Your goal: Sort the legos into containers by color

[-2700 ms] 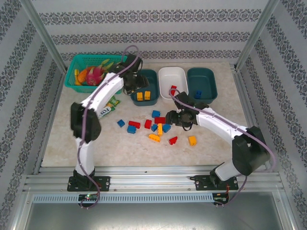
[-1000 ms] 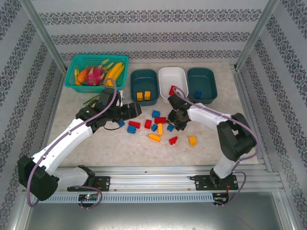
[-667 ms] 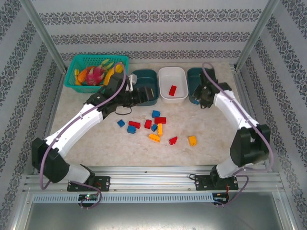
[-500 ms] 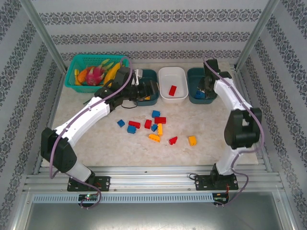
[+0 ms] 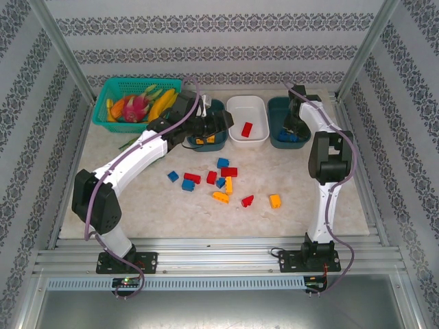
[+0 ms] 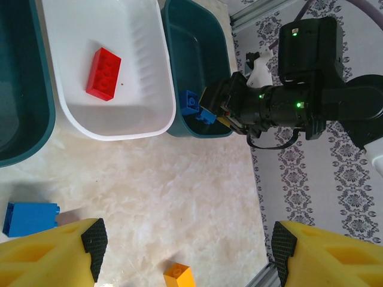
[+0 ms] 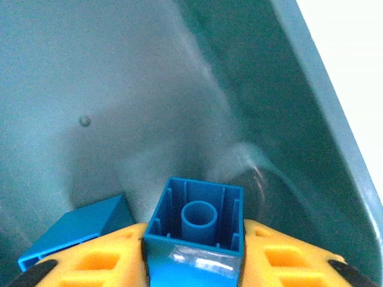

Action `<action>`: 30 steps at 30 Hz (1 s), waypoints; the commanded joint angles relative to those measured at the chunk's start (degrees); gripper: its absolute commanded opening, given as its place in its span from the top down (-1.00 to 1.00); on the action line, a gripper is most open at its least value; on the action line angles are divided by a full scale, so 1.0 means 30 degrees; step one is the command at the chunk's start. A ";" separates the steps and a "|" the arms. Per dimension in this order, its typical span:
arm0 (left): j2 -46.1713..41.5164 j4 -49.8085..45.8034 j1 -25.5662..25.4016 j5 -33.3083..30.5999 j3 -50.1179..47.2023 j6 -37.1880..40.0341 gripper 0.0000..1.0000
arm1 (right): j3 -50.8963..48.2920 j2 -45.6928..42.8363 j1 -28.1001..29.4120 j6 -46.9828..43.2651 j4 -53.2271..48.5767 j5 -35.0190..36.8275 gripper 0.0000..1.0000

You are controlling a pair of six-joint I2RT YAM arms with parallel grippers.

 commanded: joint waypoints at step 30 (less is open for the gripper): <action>-0.5792 -0.5481 0.2181 -0.3122 -0.6655 -0.3369 -0.40 | -1.8740 -2.2913 0.8763 -0.3178 1.1428 -0.7590 -0.25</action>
